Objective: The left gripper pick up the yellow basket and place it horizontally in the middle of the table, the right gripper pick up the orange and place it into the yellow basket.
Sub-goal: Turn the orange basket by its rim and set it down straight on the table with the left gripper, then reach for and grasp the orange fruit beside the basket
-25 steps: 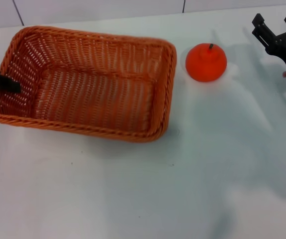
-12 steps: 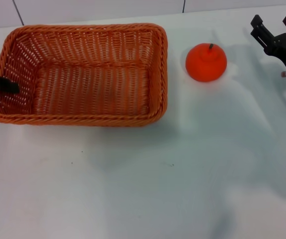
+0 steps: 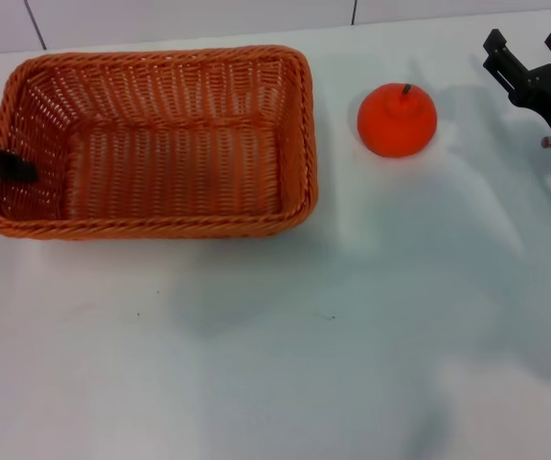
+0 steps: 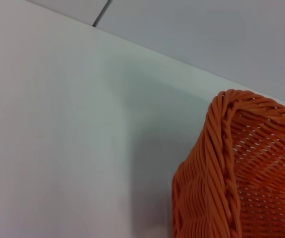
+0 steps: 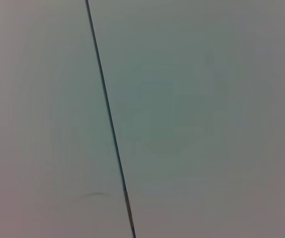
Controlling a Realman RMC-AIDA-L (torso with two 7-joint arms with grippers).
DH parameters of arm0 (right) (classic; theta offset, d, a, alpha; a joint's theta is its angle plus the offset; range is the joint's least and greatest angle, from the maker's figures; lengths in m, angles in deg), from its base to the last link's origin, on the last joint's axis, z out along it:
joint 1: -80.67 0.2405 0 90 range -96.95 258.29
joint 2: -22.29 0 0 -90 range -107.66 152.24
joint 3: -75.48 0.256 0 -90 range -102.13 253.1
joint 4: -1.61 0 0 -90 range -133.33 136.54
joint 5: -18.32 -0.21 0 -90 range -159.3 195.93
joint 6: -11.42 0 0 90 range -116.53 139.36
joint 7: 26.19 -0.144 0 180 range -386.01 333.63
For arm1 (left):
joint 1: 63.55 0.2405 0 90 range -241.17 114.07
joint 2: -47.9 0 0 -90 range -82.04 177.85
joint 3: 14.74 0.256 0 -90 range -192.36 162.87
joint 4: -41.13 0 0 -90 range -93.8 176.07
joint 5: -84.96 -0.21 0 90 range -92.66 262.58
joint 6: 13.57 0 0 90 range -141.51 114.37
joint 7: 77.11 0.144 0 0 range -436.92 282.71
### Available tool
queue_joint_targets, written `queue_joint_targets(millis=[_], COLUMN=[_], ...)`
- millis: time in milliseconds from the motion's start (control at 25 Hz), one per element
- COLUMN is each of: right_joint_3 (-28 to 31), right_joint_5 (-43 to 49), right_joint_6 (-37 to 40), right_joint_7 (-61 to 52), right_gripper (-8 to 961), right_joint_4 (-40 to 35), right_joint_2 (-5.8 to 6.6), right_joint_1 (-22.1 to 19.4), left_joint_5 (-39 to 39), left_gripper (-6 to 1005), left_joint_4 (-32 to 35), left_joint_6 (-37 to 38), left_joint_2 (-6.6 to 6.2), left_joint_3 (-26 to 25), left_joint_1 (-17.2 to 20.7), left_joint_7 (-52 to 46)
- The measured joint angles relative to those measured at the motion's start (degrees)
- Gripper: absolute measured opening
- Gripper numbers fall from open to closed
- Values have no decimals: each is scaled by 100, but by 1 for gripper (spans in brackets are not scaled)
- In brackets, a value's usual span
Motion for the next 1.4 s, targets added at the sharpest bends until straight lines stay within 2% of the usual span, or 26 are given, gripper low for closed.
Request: queue_joint_targets(millis=[120,840,1040,1240,1360,1400], right_joint_3=[4,-12,-12,-12,-12,-12], right_joint_5=[-3,-2,8,18,21,22], right_joint_6=[-7,3,11,11,9,14], right_joint_7=[0,0,0,0,0,0], right_gripper=[939,939,939,939,939,939], right_joint_4=[0,-3,0,1,1,1], right_joint_2=[0,0,0,-1,0,0], right_joint_1=[1,10,1,-1,-3,-4], left_joint_5=[-10,29,32,32,32,32], left_gripper=[167,180,183,321,570,616], left_joint_4=[0,14,191,661,854,964], left_joint_6=[-70,-62,-88,-174,-257,-304], left_joint_2=[35,43,130,334,411,461], left_joint_3=[2,90,51,51,69,78], left_joint_1=[4,2,31,132,176,208], left_joint_7=[-5,-13,-36,-56,-49,-33])
